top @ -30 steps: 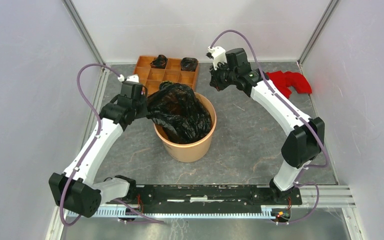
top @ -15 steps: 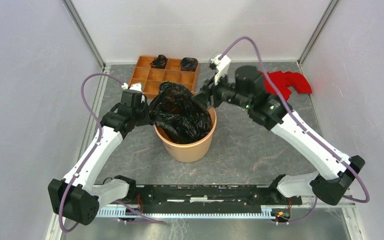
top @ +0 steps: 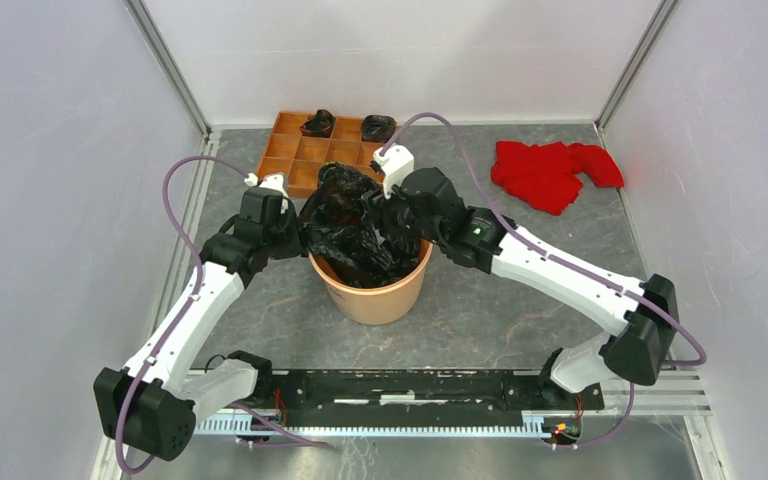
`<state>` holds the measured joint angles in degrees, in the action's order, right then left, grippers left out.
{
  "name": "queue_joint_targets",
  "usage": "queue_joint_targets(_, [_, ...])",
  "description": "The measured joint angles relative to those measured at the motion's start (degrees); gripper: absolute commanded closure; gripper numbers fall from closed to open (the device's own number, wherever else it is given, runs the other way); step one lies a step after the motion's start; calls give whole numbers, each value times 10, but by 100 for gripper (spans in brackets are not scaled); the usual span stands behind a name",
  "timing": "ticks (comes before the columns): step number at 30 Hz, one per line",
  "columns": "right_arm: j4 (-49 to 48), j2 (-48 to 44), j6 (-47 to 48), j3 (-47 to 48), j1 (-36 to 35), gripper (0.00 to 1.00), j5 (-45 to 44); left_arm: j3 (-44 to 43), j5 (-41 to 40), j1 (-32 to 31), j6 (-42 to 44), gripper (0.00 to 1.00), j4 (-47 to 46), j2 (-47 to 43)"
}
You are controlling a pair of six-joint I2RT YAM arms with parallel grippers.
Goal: Put the trash bags into the trash bin
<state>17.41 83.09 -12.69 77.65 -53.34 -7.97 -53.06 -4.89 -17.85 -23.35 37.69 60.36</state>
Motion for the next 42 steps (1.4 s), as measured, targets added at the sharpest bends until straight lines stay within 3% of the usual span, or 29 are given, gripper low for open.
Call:
queue_joint_targets(5, [-11,44,10,2,-7,70,-41,0,8,0,-2,98,-4,0])
queue_joint_targets(9, [-7,61,18,3,-7,99,-61,0,10,0,-5,98,-4,0])
queue_joint_targets(14, [8,51,25,30,-7,100,-90,0,10,0,-5,98,-4,0])
queue_joint_targets(20, [20,-26,19,54,13,100,-72,5,10,0,-5,98,-6,0])
queue_joint_targets(26, [16,-68,-13,59,127,100,54,6,10,0,-5,98,-5,0])
queue_joint_targets(32, [64,-26,-11,69,222,100,190,6,9,0,-5,97,-3,-4])
queue_joint_targets(36, [90,-5,2,69,230,100,228,5,9,0,-5,90,0,-13])
queue_joint_targets(42, [101,-7,25,68,229,100,248,-7,2,0,-5,67,19,-22])
